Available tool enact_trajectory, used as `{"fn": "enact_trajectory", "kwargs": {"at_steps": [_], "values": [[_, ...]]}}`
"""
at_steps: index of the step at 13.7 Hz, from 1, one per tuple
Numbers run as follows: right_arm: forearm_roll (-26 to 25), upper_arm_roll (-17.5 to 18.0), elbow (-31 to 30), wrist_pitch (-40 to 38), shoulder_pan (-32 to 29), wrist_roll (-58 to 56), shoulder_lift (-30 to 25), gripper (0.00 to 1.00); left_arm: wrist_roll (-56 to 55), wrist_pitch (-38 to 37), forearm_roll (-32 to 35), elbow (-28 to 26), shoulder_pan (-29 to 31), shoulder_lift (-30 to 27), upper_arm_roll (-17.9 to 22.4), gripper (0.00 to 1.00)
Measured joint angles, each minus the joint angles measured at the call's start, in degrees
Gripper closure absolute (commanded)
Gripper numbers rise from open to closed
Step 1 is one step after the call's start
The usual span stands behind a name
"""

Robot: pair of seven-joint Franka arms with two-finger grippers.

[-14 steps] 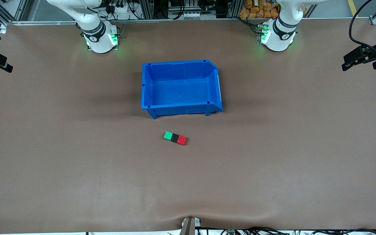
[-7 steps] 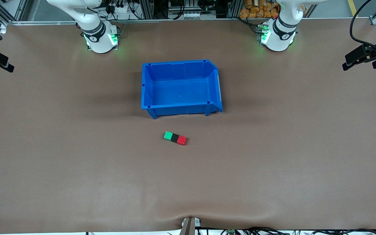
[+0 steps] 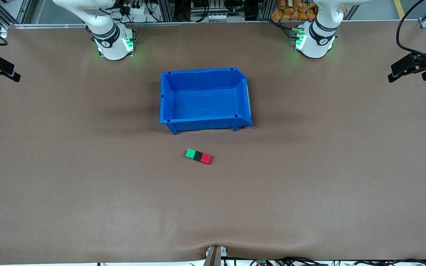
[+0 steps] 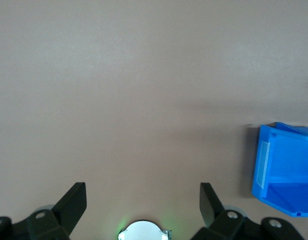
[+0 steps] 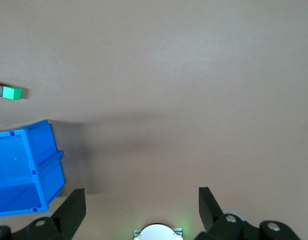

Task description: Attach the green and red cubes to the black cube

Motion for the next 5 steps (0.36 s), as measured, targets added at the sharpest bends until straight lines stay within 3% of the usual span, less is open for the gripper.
{"fn": "enact_trajectory", "kwargs": {"at_steps": [5], "values": [[0.0,0.0,-0.1,0.0,0.2,0.0,0.0,0.0,0.0,0.0,0.0,0.2,0.0,0.1,0.0,0.0]]}}
